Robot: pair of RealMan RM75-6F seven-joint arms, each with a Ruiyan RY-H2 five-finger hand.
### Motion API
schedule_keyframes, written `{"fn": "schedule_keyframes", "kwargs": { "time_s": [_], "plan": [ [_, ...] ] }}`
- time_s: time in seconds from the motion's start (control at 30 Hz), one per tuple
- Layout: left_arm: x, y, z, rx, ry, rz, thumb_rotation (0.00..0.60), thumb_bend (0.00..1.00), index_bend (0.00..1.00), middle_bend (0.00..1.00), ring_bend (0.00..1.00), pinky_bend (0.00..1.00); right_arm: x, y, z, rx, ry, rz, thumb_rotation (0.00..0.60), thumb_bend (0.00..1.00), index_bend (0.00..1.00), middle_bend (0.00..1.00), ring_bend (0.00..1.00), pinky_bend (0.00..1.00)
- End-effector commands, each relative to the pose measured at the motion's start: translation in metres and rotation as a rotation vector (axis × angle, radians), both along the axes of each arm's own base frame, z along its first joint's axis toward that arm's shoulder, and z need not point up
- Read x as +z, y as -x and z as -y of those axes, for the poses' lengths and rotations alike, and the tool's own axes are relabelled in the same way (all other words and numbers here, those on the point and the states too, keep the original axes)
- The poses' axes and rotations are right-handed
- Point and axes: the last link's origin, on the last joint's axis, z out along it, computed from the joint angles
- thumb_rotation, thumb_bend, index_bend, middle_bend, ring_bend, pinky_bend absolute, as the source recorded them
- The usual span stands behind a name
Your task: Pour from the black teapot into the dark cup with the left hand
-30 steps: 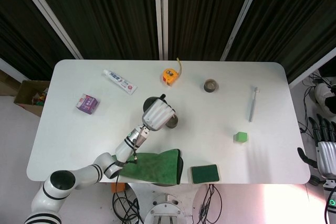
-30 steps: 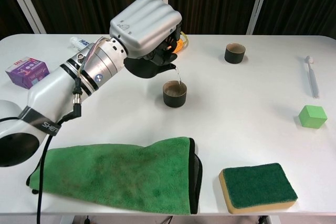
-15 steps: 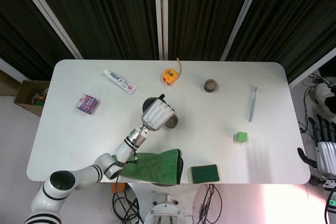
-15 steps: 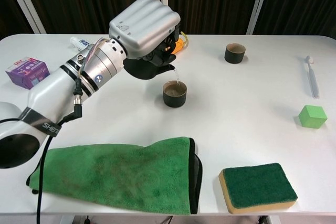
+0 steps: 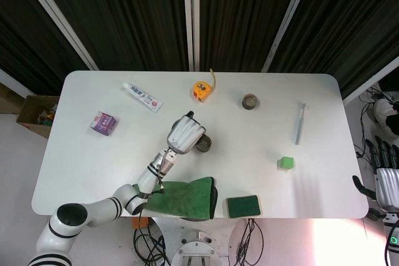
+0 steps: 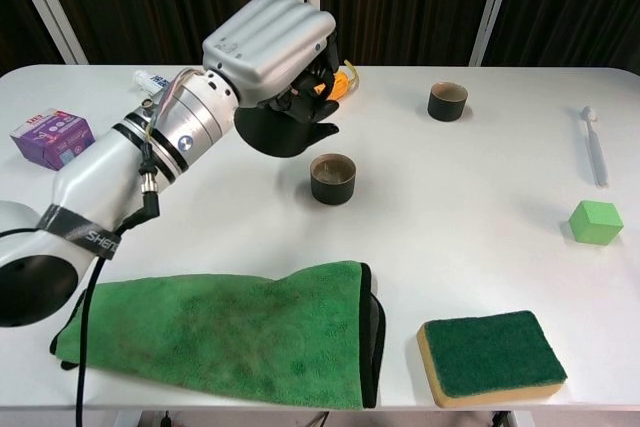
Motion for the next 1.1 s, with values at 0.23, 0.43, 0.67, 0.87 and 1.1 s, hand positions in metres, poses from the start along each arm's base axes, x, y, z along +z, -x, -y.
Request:
{"fn": "schedule_keyframes", "kwargs": {
  "time_s": [0.23,0.43,0.67,0.87,1.1],
  "plan": [
    [0.017,-0.008,-0.004,0.120,0.105,0.252,0.600,0.34,1.00,1.00,1.00,0.55,-0.001,-0.002,0.002,0.005,-0.006,-0.002,0.600,0.21,0.00,0.00,0.00,0.00],
    [0.042,0.012,-0.007,0.235,0.161,0.411,0.600,0.33,1.00,1.00,1.00,0.55,-0.003,-0.001,0.002,0.000,-0.015,-0.004,0.600,0.21,0.00,0.00,0.00,0.00],
    [0.061,0.058,-0.004,0.295,0.105,0.440,0.600,0.33,1.00,1.00,1.00,0.55,-0.007,-0.004,0.003,0.007,-0.025,-0.009,0.600,0.21,0.00,0.00,0.00,0.00],
    [0.056,0.100,-0.005,0.382,0.095,0.421,0.600,0.33,1.00,1.00,1.00,0.55,-0.006,-0.011,0.003,0.026,-0.018,-0.014,0.600,0.21,0.00,0.00,0.00,0.00],
    [0.044,0.134,0.000,0.418,0.069,0.380,0.600,0.33,1.00,1.00,1.00,0.55,-0.001,-0.016,0.002,0.036,-0.003,-0.027,0.600,0.21,0.00,0.00,0.00,0.00]
  ]
}}
